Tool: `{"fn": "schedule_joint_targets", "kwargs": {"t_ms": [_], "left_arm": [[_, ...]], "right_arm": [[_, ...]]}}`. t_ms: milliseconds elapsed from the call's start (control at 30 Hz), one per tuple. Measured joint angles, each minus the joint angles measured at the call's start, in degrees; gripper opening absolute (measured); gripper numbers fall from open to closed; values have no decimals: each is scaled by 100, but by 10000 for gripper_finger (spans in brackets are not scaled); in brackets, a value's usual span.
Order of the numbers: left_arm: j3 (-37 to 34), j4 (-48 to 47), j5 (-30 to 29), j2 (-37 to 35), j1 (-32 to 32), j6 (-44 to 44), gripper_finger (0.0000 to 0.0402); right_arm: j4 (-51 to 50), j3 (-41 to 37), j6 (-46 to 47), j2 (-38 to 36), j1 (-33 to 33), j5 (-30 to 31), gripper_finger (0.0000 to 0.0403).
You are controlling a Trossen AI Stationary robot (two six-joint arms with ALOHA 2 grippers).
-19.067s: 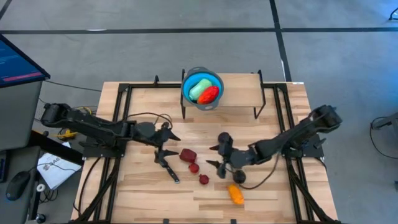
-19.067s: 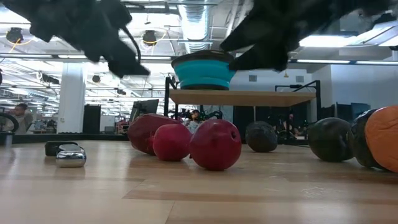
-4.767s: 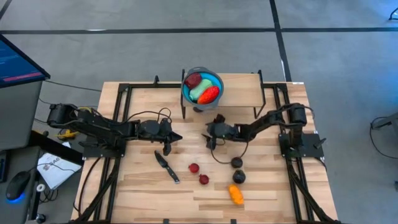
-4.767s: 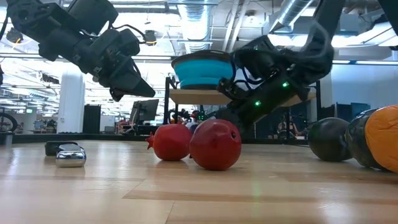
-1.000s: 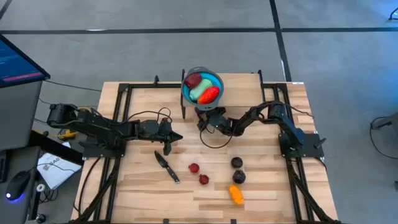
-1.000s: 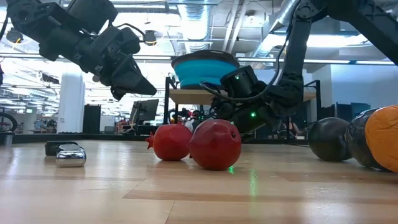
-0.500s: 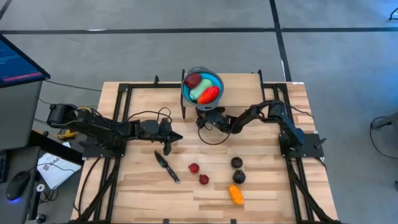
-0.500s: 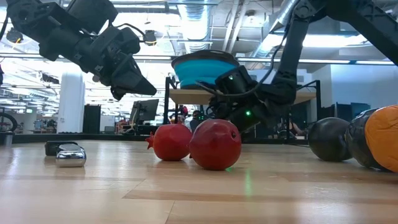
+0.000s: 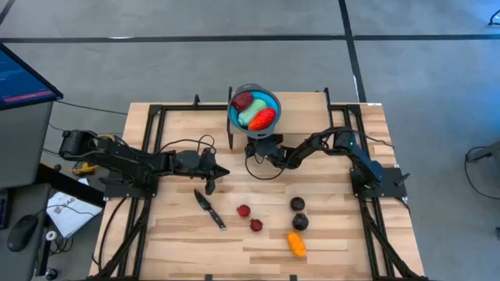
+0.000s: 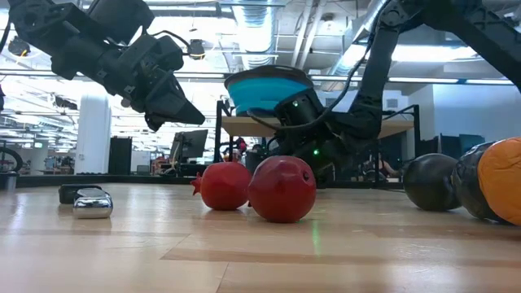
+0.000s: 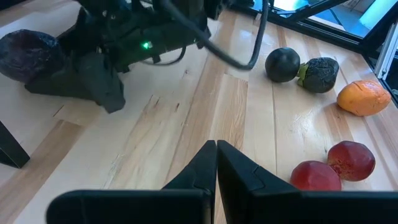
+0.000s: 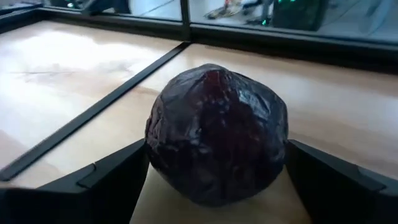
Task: Pick & Place Fruit
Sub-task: Put the top black plum into the blue strainer bowl on the shelf
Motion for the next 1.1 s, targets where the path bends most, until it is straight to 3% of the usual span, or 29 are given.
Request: {"fn": "schedule_joint_targets", "kwargs": {"t_ms": [267, 667, 833, 1100], "left_arm": [[-4, -2, 320, 0, -17, -1, 8], [-4, -1, 330, 0, -22, -1, 8], [-4, -1, 328, 0, -22, -2, 8], [-4, -2, 326, 0, -22, -1, 8]], "right_arm": [[258, 350, -283, 488, 135, 1019, 346], [200, 323, -390, 444, 280, 1454, 300], [-4, 317, -914, 245, 637, 1492, 295], [-1852, 319, -387, -609, 1596, 1503, 294]]}}
